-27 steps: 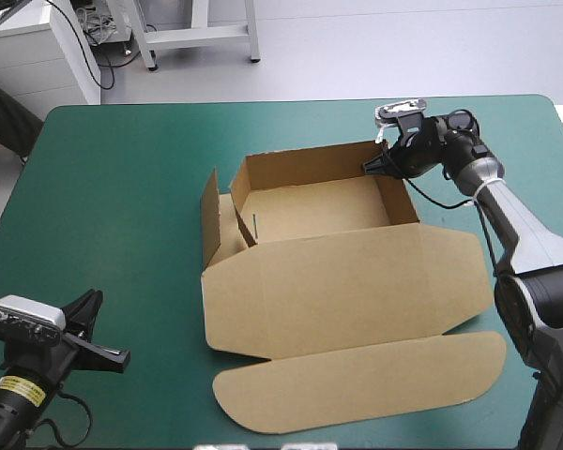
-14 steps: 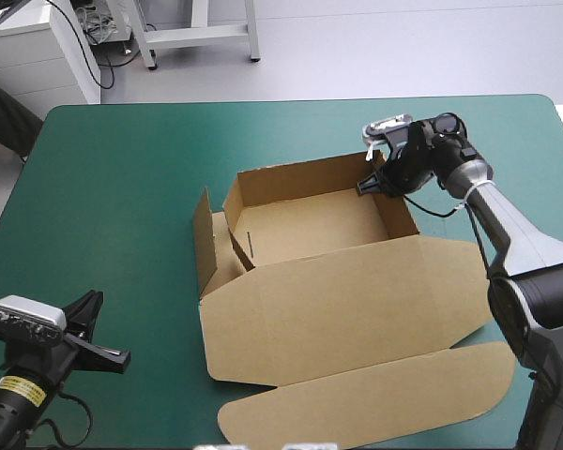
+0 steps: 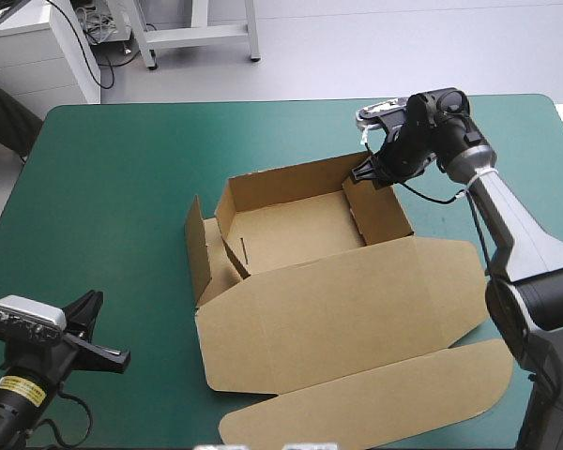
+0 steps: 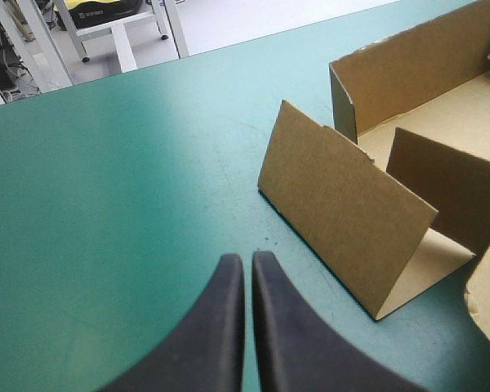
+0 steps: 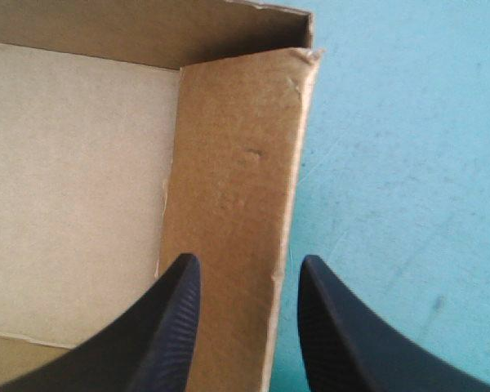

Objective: Fold the box

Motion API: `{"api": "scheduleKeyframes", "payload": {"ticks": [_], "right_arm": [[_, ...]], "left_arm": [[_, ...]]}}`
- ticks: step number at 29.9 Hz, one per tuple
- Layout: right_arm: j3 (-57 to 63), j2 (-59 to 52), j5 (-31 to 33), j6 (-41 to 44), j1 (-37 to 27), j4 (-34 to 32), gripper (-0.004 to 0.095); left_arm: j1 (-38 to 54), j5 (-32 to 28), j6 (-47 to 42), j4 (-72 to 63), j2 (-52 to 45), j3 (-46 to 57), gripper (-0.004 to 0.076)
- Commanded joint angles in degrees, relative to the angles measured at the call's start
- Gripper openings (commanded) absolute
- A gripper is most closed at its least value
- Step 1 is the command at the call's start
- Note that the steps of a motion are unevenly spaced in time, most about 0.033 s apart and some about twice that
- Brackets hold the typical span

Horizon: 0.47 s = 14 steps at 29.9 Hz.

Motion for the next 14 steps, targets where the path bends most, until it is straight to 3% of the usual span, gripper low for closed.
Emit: {"api": "scheduleKeyframes", "payload": {"ticks": [1, 14], "right_arm": [[-2.1, -6.5, 1.2, -0.1, 0.0, -0.4, 0.0369], [-0.6, -4.9, 1.2, -2.6, 0.0, -0.7, 0.0446]], "left_arm": [[0.0, -3.9, 0.1, 0.2, 0.3, -1.4, 0.0012], [0.0, -3.5, 0.1, -0.1, 0.3, -1.4, 0.0045]]}}
